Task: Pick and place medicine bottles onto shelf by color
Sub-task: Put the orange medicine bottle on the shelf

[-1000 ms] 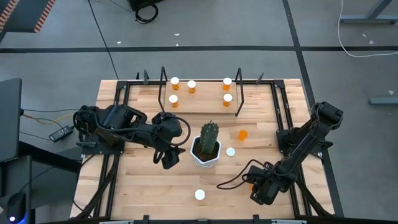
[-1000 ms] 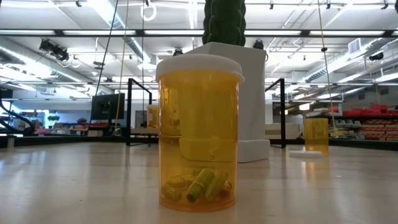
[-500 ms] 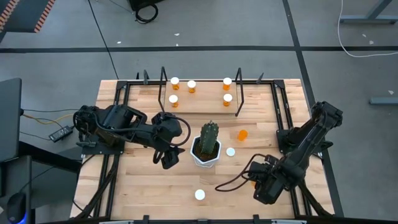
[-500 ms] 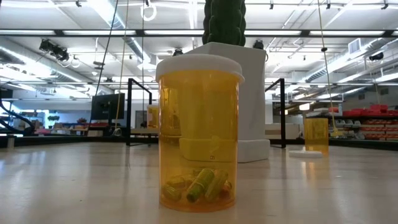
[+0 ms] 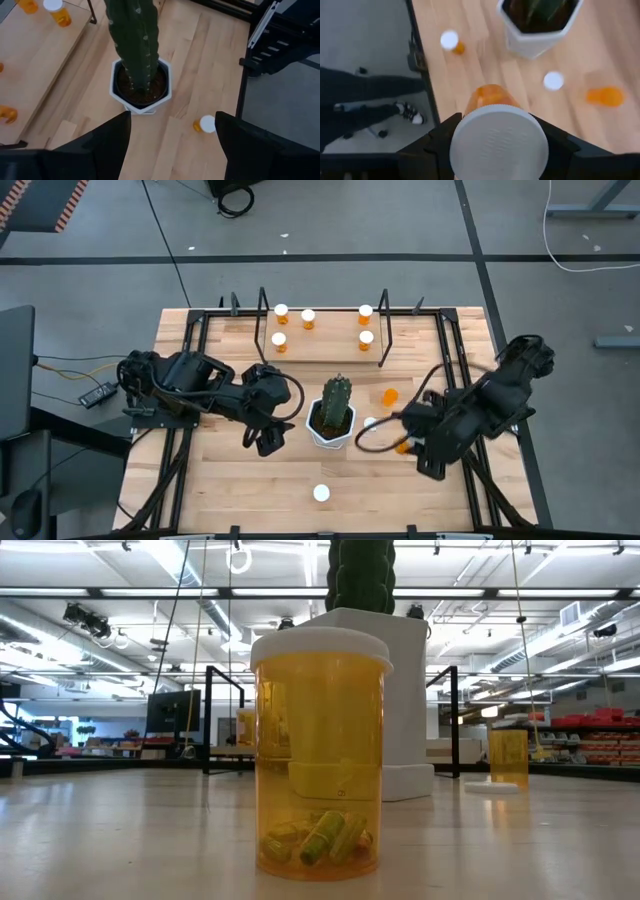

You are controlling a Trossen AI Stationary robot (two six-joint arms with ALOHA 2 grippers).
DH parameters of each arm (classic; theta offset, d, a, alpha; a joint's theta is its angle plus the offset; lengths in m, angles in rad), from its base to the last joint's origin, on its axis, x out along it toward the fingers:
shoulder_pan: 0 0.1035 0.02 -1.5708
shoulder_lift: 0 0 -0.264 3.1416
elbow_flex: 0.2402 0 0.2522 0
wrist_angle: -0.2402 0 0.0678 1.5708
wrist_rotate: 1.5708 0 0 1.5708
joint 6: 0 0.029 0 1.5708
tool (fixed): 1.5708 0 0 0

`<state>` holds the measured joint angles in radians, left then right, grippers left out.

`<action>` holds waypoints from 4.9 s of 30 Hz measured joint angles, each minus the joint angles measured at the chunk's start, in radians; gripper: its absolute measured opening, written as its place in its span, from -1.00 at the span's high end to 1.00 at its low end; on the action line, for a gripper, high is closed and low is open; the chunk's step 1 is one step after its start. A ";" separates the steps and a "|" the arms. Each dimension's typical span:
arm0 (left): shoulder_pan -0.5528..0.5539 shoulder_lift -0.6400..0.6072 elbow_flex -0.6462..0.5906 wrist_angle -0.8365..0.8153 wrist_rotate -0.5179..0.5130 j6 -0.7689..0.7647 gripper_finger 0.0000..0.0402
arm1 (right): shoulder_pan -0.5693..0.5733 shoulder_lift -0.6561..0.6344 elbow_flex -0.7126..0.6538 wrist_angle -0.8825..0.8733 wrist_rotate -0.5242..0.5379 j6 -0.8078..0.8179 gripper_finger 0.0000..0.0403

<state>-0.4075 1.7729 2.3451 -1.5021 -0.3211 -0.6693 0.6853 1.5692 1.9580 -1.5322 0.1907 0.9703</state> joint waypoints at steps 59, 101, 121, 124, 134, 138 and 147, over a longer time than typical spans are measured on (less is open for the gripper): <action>0.065 -0.004 0.000 -0.006 -0.018 -0.015 -0.46 | -1.135 0.214 0.111 0.182 -0.135 -1.007 -0.04; 0.228 -0.100 0.000 -0.029 -0.015 0.030 -0.46 | -1.280 0.690 0.112 0.426 -0.180 -1.301 -0.04; 0.224 -0.100 0.000 -0.029 -0.015 0.026 -0.46 | -1.295 0.690 0.111 0.433 -0.169 -1.355 -0.04; 0.218 -0.100 0.000 -0.029 -0.015 0.026 -0.46 | -1.299 0.690 0.111 0.432 -0.169 -1.355 -0.04; 0.217 -0.100 0.000 -0.030 -0.012 0.026 -0.46 | -1.299 0.686 0.088 0.439 -0.186 -1.348 -0.04; 0.217 -0.105 0.000 -0.031 0.027 0.027 -0.46 | -1.299 0.681 0.069 0.446 -0.186 -1.344 -0.04; 0.222 -0.113 0.000 -0.031 0.029 0.037 -0.46 | -1.299 0.684 0.067 0.450 -0.187 -1.340 -0.04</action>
<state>-0.1860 1.6596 2.3454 -1.5330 -0.2924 -0.6319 -0.6132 2.2536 2.0251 -1.0821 0.0042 -0.3695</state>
